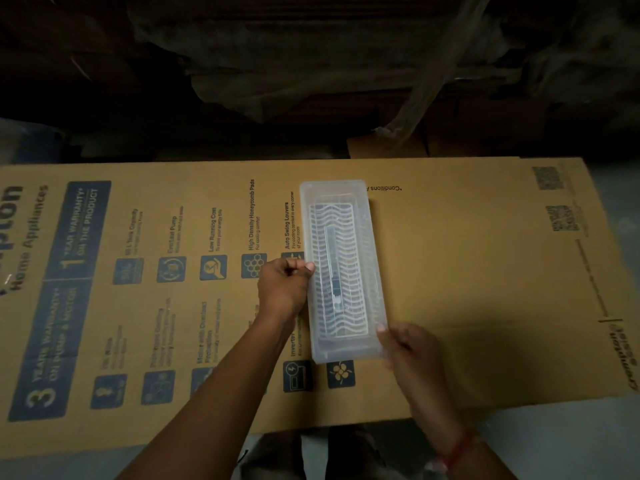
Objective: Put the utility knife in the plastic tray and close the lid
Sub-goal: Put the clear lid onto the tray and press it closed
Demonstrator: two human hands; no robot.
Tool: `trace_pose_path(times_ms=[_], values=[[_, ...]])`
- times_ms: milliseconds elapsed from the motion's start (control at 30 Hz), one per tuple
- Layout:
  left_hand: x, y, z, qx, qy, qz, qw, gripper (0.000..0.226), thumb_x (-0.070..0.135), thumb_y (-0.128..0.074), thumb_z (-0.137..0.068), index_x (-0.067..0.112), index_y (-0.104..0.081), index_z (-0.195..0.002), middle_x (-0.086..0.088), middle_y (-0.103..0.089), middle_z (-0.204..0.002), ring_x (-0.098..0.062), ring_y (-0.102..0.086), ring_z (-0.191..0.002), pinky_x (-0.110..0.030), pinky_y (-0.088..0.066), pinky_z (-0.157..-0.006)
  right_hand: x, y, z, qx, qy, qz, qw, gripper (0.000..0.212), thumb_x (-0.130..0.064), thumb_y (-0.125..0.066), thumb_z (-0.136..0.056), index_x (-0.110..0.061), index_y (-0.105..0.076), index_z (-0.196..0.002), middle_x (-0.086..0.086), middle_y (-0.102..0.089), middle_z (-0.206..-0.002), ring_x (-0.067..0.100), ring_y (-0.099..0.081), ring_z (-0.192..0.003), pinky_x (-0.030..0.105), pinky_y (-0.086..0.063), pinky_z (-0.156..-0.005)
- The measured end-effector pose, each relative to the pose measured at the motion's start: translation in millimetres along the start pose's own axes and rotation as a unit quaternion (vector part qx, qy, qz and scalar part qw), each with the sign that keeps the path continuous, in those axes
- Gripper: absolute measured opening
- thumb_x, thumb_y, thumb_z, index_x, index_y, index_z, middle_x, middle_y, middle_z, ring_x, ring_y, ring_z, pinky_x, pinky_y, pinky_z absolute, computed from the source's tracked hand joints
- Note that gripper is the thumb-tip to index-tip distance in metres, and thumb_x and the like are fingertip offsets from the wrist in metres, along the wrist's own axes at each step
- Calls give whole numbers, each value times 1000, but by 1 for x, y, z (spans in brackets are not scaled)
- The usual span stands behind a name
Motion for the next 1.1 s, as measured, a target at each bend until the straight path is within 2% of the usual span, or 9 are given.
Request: trace_pose_path(times_ms=[67,200,267,433,533,600,767,900,1100], values=[[-1,-1,1,-1,-3,3,1000,17,10,-68,-87,13,-61,-71,-7,-65,-83,-22,-61,-84,-43,-54,-91,28,1,6,-13,-50,-83,995,20,-22,-61,-90,-4,-68,-86,13,-69,-75,22,-63,-69,31,-53,-61],[-5,-1,3,-1,-1,-2,1000,12,13,-68,-87,13,-64,-75,-14,-71,-91,-30,-67,-91,-49,-55,-92,45,-2,9,11,-72,-144,987,16,-10,-59,-91,4,-64,-86,12,-64,-64,21,-59,-61,25,-51,-54],[-4,0,3,-2,-8,-5,1000,11,16,-68,-87,10,-67,-78,-19,-73,-96,-32,-69,-94,-50,-56,-91,44,-4,7,8,-74,-141,987,16,-9,-58,-91,5,-64,-87,12,-64,-64,20,-58,-59,24,-51,-53],[-14,5,25,-36,-29,-43,998,30,35,-65,-87,8,-63,-74,-17,-70,-78,-23,-64,-69,-42,-53,-69,8,14,-1,6,-47,-29,998,14,-25,-68,-85,-12,-71,-84,7,-72,-79,23,-66,-74,36,-54,-66],[-40,11,53,-62,-23,-72,995,30,37,-67,-84,9,-61,-77,-4,-65,-72,-15,-60,-64,-32,-48,-61,-45,25,-23,58,48,14,997,14,-27,-69,-84,-14,-68,-88,-1,-71,-83,8,-67,-75,21,-50,-58],[-62,15,67,-74,6,-59,995,31,34,-71,-82,4,-62,-80,-9,-64,-72,-16,-59,-58,-27,-48,-52,-82,15,-46,47,98,-9,994,15,-25,-68,-85,-13,-68,-93,-4,-71,-87,-1,-67,-74,11,-48,-58],[-87,14,83,-93,35,0,995,19,10,-74,-80,8,-57,-71,-6,-55,-60,-19,-50,-56,-23,-43,-50,-148,-10,-135,71,97,-65,991,15,-23,-68,-84,-10,-73,-88,3,-74,-91,13,-68,-82,18,-50,-64],[-90,12,89,-99,25,9,995,17,0,-70,-80,6,-57,-71,2,-56,-53,-12,-50,-49,-22,-43,-49,-163,-23,-178,88,69,-72,991,36,-26,-70,-81,-15,-52,-53,1,-60,-59,19,-59,-59,28,-52,-65],[-94,11,90,-91,27,13,995,13,-1,-68,-83,-1,-56,-77,-3,-57,-55,-13,-50,-46,-23,-43,-46,-160,-31,-203,70,48,-26,996,37,-27,-71,-81,-17,-46,-55,1,-52,-58,15,-47,-50,29,-45,-65]])
Point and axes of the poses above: each hand's wrist, its own z-axis away from the middle knuckle, its own y-axis out of the back of the hand, x = y × z, the point moved 10 cm from there along -z, towards the middle knuckle
